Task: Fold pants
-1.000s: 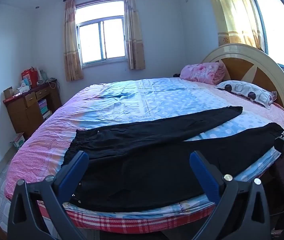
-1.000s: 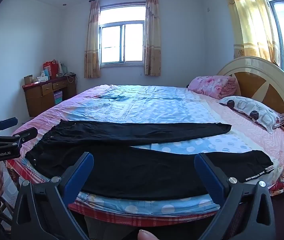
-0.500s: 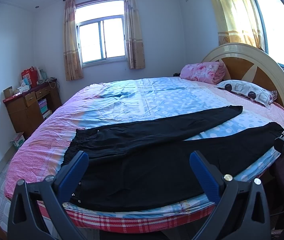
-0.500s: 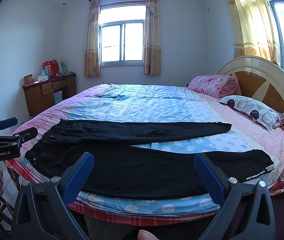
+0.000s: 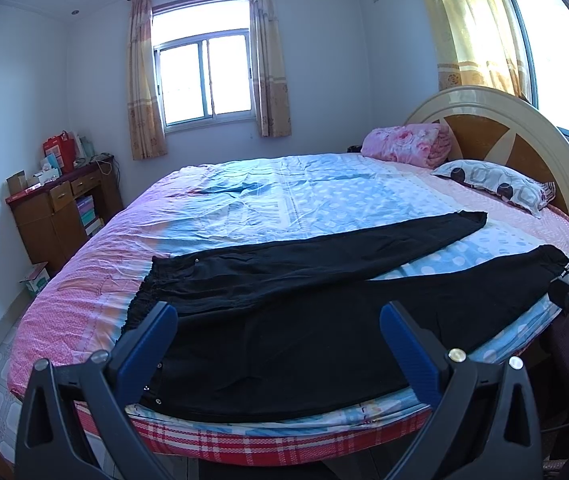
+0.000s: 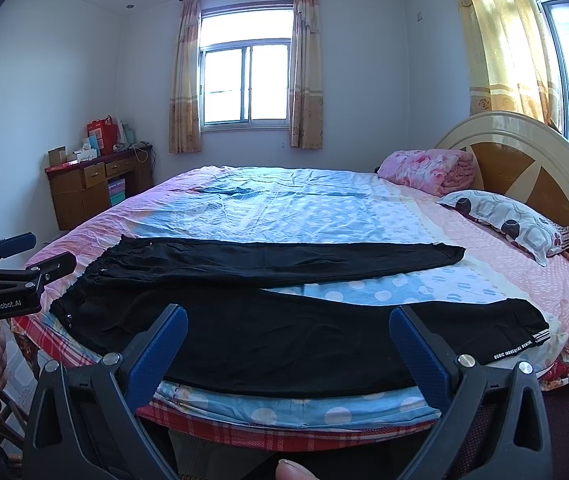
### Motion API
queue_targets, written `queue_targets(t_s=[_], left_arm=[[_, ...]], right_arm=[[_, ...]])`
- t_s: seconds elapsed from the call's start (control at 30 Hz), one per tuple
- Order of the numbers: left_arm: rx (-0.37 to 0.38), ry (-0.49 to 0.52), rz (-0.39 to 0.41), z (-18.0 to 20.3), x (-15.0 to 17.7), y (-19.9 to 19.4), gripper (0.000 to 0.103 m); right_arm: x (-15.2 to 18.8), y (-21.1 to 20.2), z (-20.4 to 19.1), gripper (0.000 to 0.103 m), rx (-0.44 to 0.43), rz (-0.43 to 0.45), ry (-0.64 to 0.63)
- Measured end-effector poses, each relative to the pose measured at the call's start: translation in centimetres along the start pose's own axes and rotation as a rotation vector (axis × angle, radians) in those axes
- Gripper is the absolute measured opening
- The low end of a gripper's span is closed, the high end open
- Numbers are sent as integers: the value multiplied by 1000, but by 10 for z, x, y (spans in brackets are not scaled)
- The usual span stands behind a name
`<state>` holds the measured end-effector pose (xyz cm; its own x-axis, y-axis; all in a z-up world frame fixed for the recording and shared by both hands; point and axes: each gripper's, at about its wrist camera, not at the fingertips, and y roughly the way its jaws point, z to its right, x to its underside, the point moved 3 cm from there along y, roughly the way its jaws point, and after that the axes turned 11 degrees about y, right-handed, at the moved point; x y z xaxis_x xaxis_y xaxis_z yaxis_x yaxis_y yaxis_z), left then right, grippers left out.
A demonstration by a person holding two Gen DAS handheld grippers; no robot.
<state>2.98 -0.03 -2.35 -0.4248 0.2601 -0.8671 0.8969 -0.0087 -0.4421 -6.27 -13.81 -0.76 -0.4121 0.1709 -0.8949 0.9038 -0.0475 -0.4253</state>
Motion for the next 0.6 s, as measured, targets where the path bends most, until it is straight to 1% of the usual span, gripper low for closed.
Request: queue_targets(t_s=[0.6], left_arm=[[3,-4,-2,-2,2,1,103]], right_arm=[[6,1,-2,102,2,-8,-5]])
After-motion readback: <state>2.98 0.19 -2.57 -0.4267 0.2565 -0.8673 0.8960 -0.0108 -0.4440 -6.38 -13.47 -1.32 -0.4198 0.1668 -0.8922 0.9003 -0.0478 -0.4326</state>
